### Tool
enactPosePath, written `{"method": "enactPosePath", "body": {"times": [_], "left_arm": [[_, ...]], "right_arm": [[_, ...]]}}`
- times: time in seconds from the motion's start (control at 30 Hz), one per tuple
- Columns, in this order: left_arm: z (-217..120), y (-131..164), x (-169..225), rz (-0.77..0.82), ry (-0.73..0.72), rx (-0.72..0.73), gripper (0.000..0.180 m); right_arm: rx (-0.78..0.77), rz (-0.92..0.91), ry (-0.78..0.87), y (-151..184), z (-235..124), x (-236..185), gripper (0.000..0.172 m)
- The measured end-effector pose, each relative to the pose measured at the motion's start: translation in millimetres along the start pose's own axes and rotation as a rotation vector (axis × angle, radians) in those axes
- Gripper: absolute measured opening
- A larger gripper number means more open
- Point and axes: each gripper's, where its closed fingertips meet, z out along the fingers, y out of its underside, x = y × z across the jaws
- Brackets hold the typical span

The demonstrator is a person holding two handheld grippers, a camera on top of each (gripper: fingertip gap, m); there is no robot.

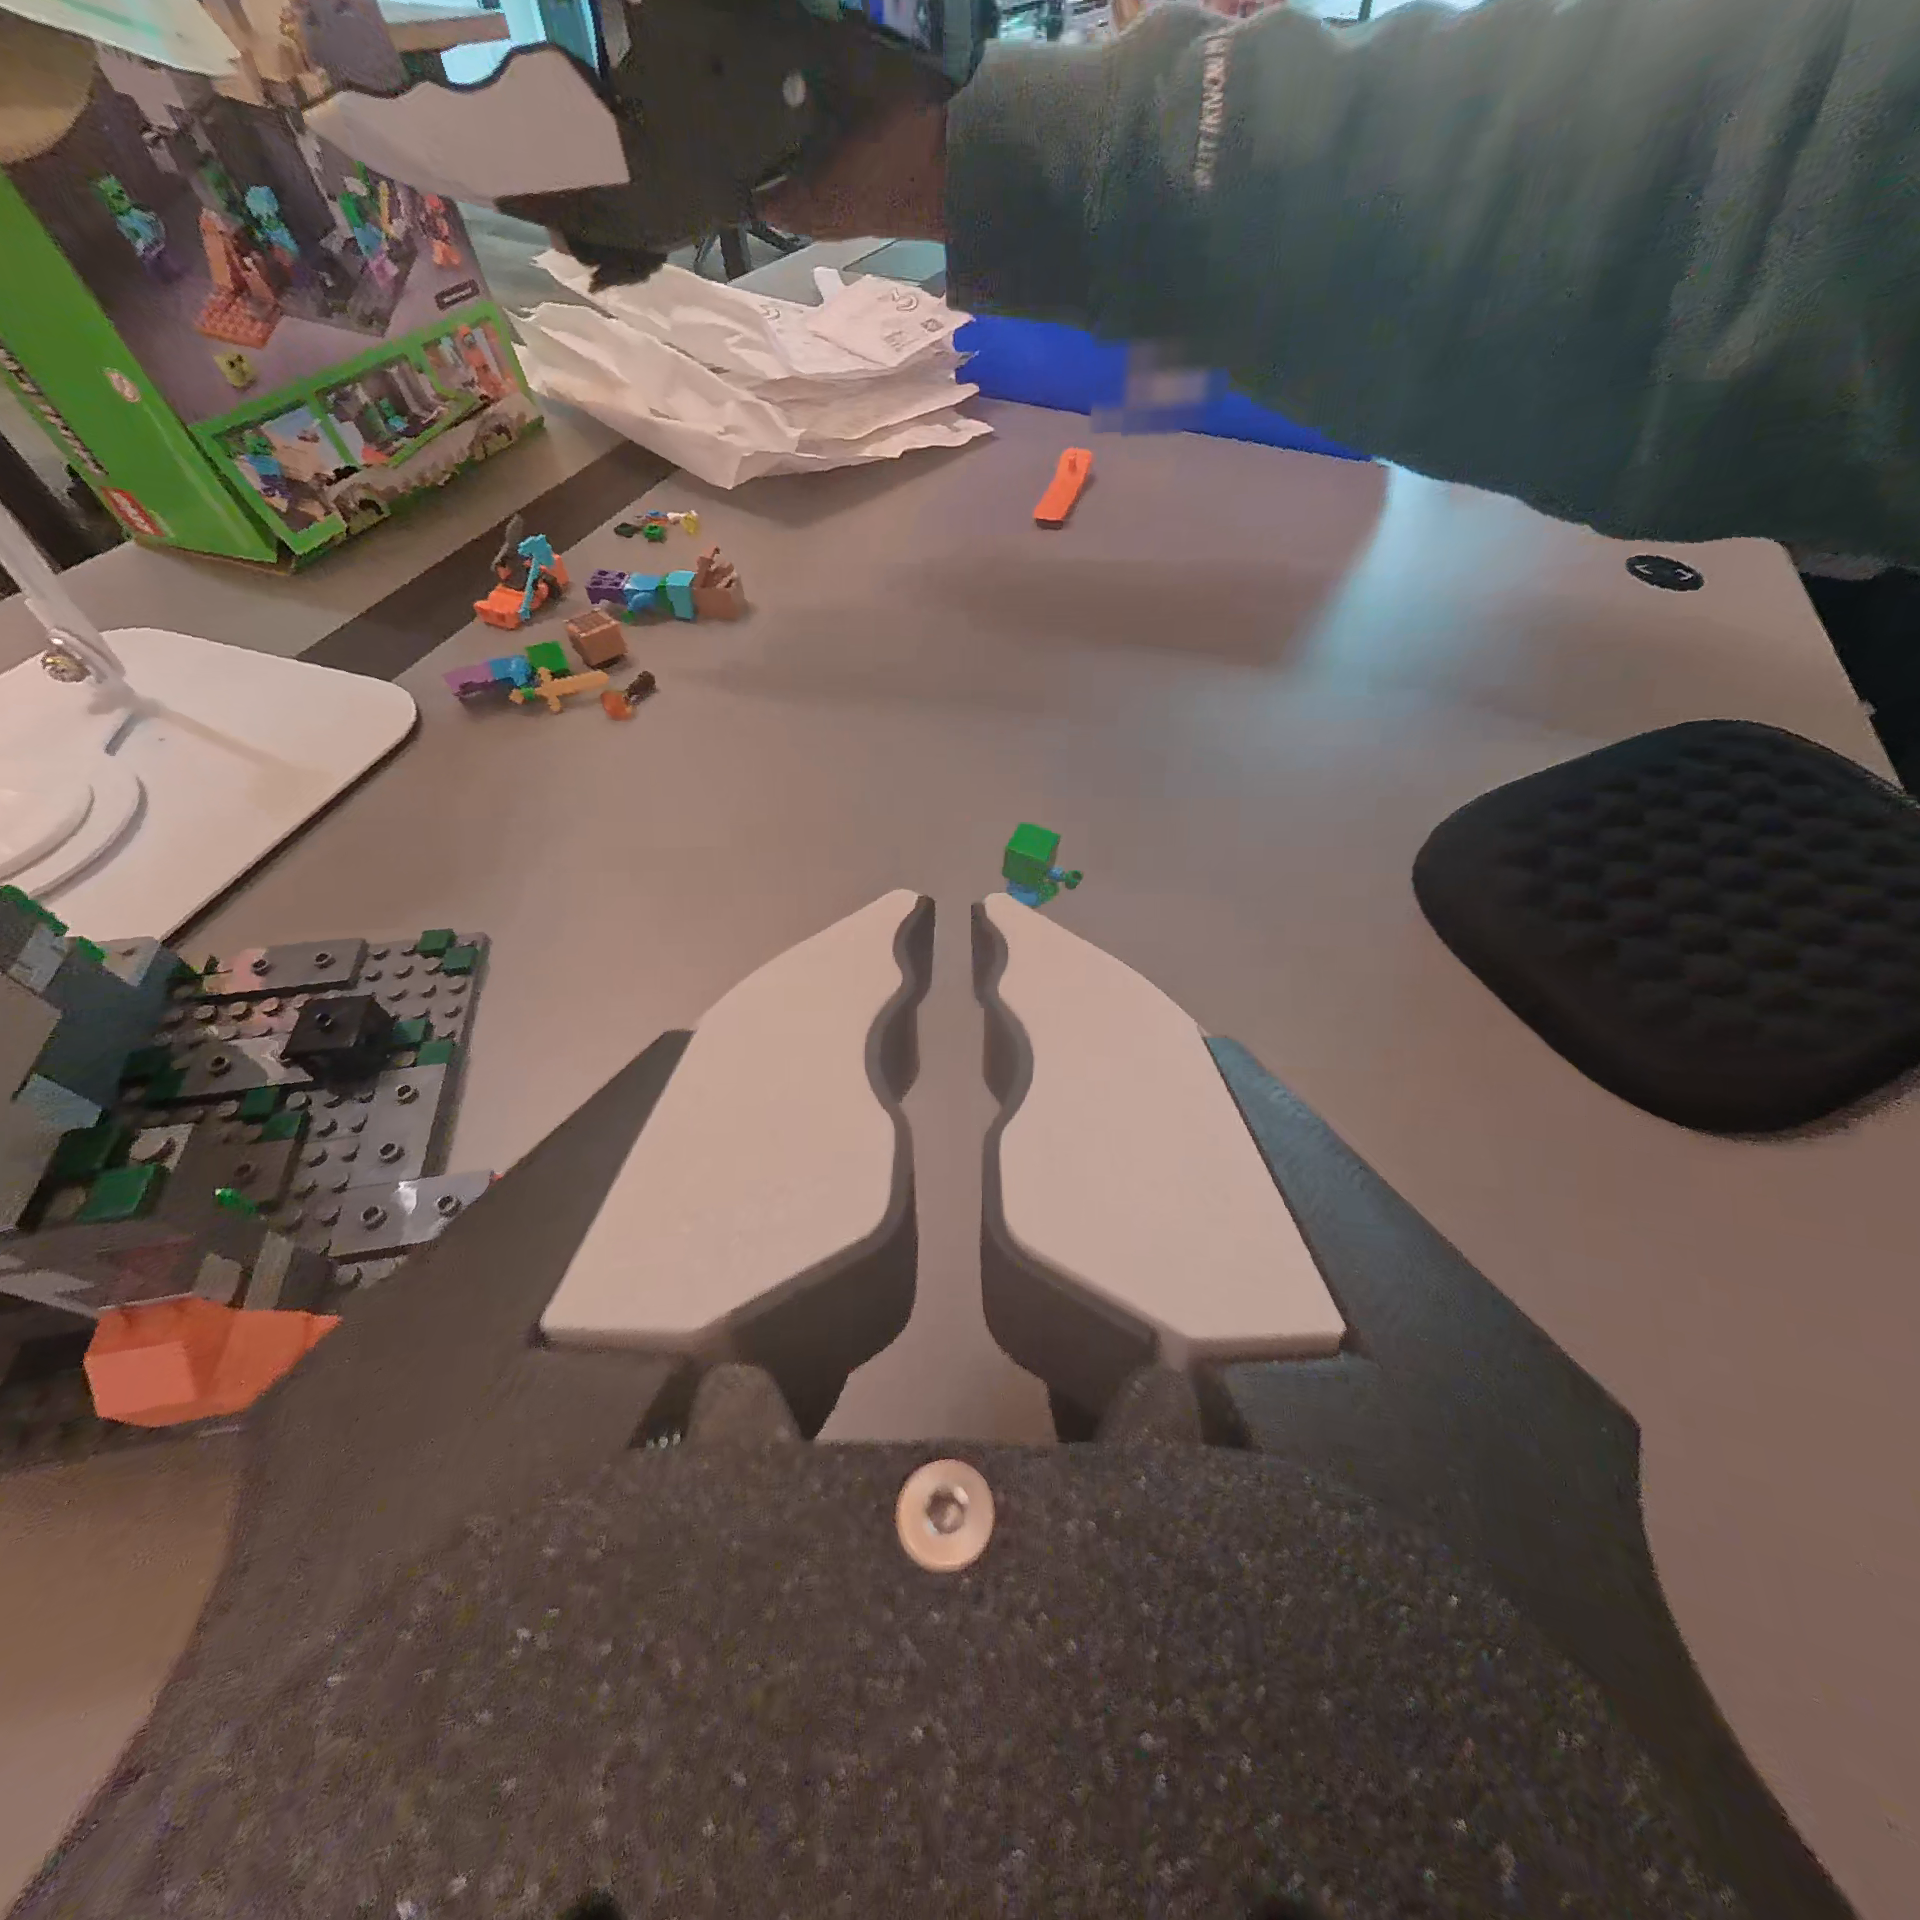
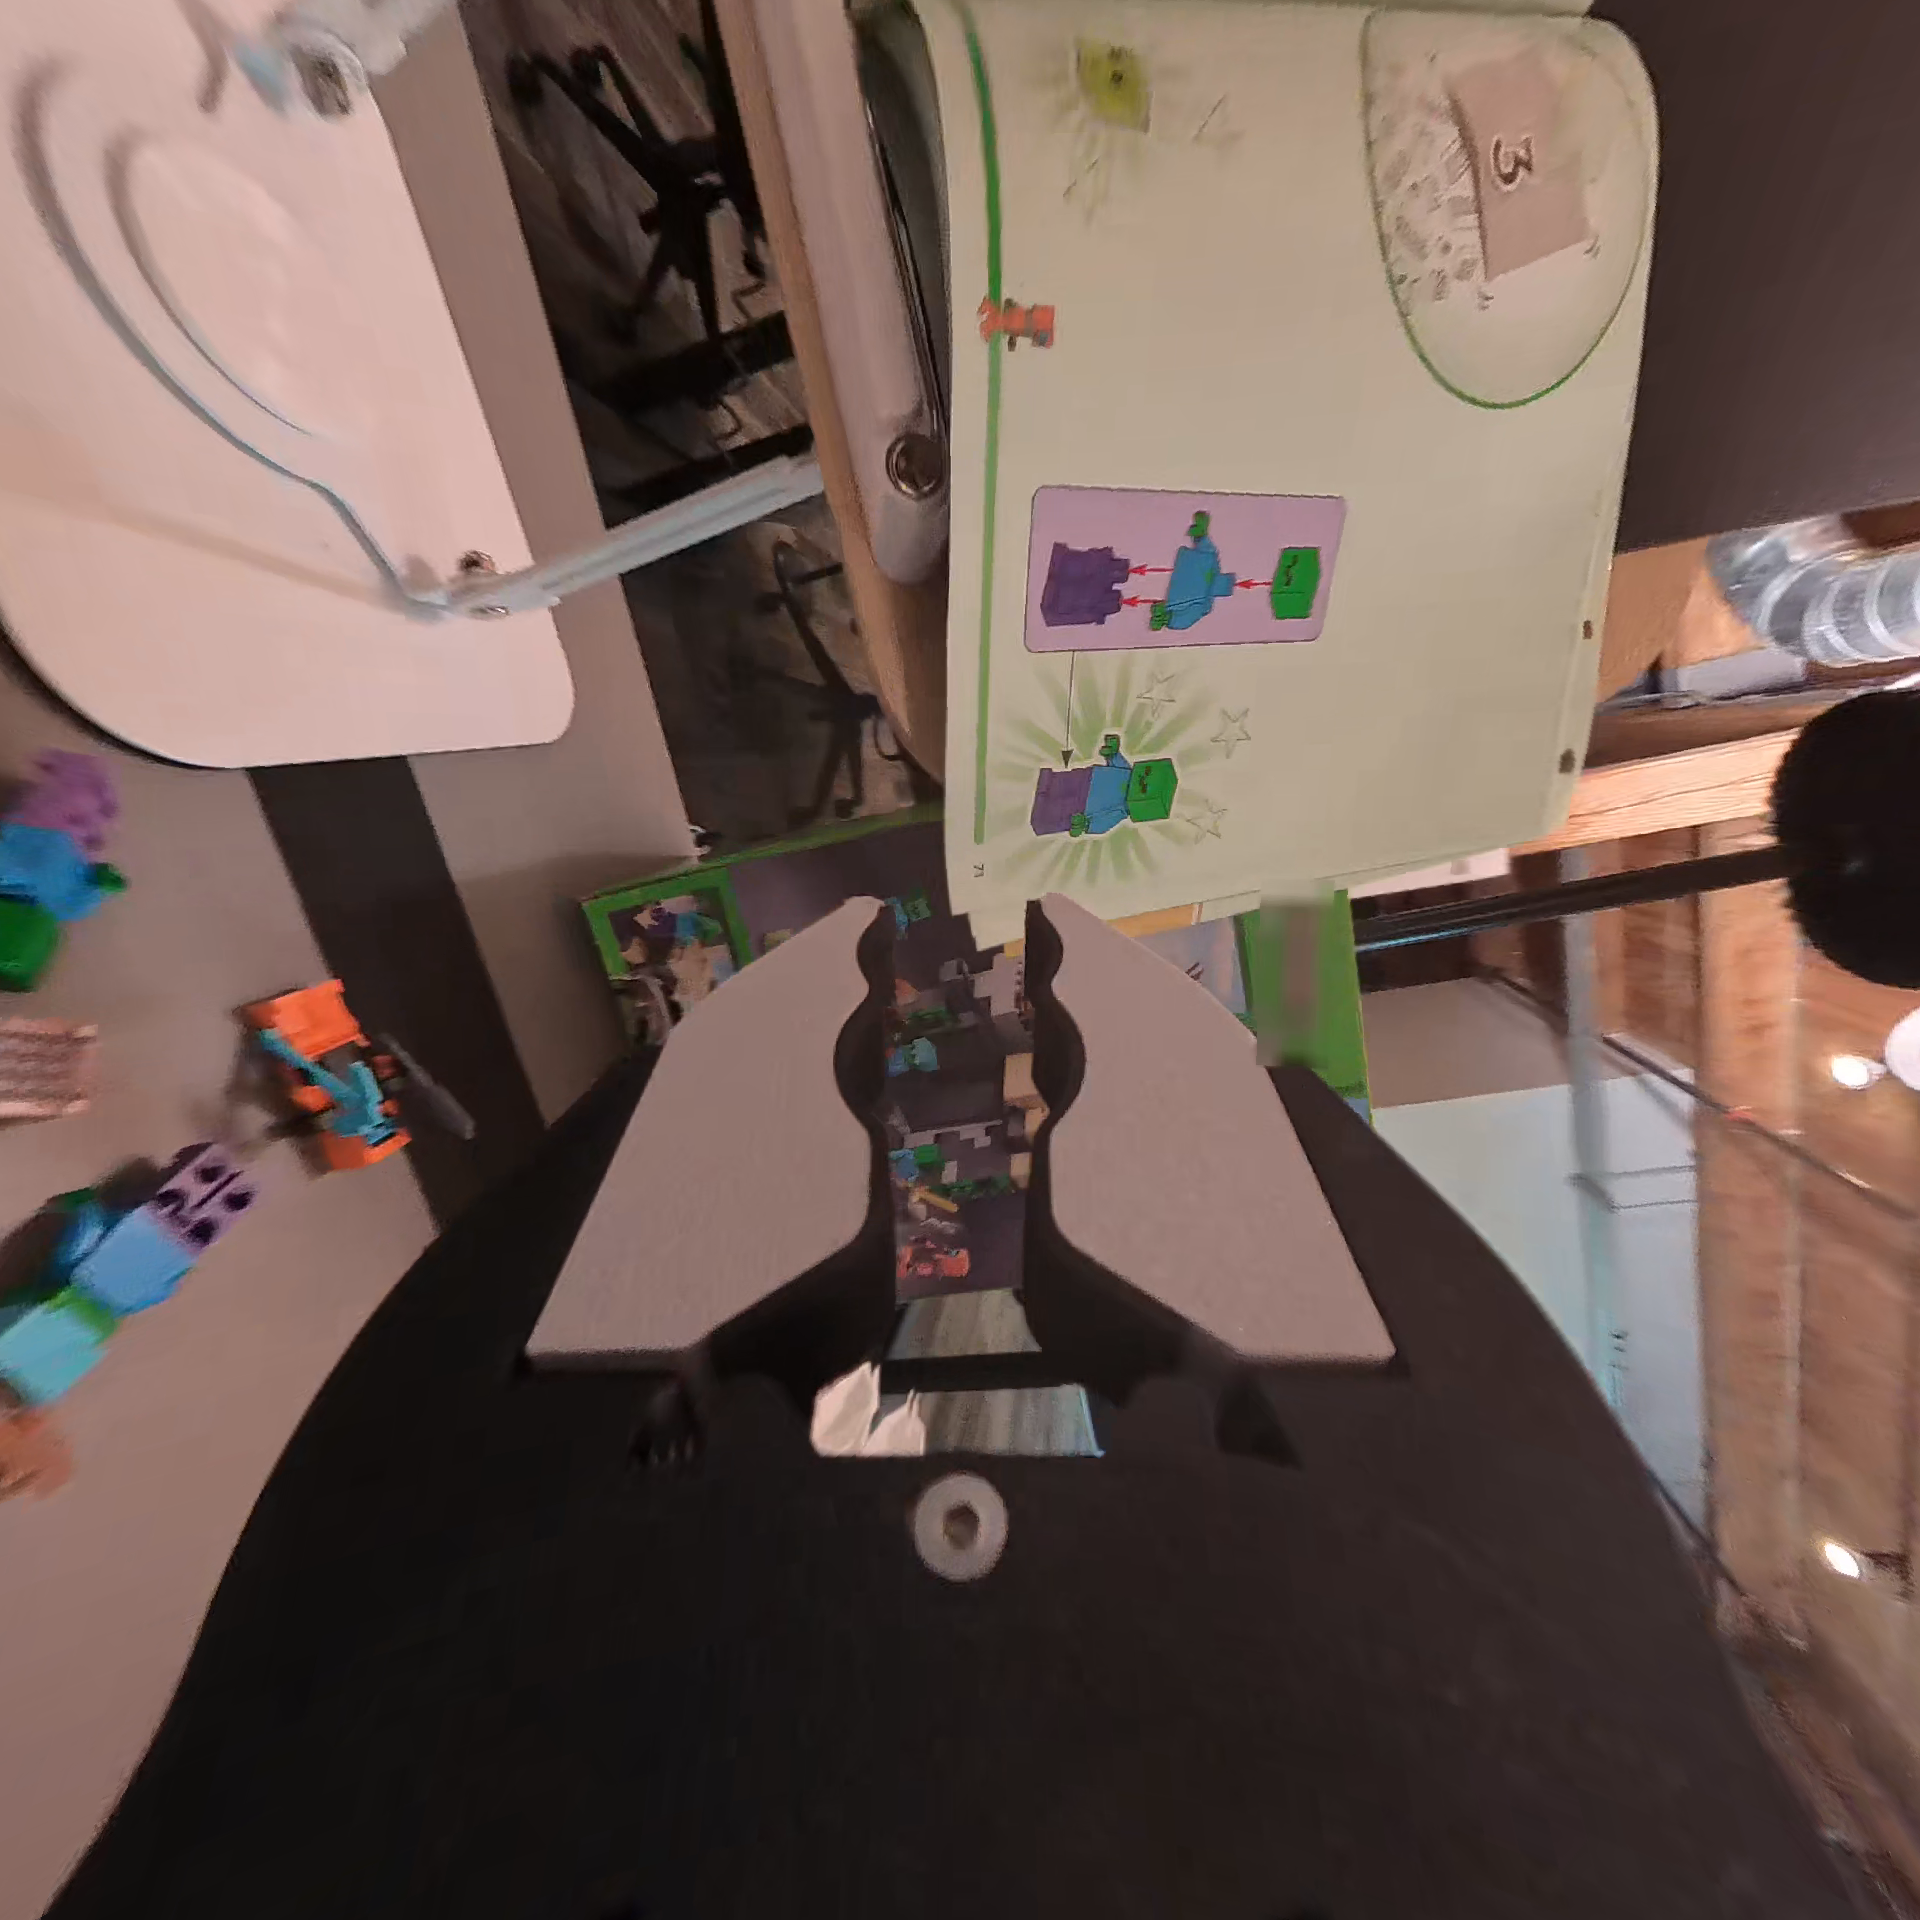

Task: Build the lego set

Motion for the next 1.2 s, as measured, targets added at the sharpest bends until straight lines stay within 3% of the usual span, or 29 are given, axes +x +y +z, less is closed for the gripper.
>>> {"method": "enactPosePath", "body": {"times": [0.3,0.47,0.77,0.93,1.2], "left_arm": [[6,11,-7,-0.024,-0.004,-0.028,0.006],[6,13,-7,-0.024,0.002,-0.031,0.006],[6,11,-2,-0.014,0.018,-0.035,0.005],[3,7,-1,-0.003,0.013,-0.025,0.006],[-4,-10,-16,0.02,-0.077,0.013,0.011]], "right_arm": [[0.013,-0.045,0.03,11,31,-4,0.018],[0.022,-0.048,0.032,9,31,1,0.0],[0.026,-0.028,0.001,2,19,15,0.0],[0.082,-0.002,0.037,-24,5,39,0.0],[0.232,0.043,0.094,-99,-7,78,0.0]]}}
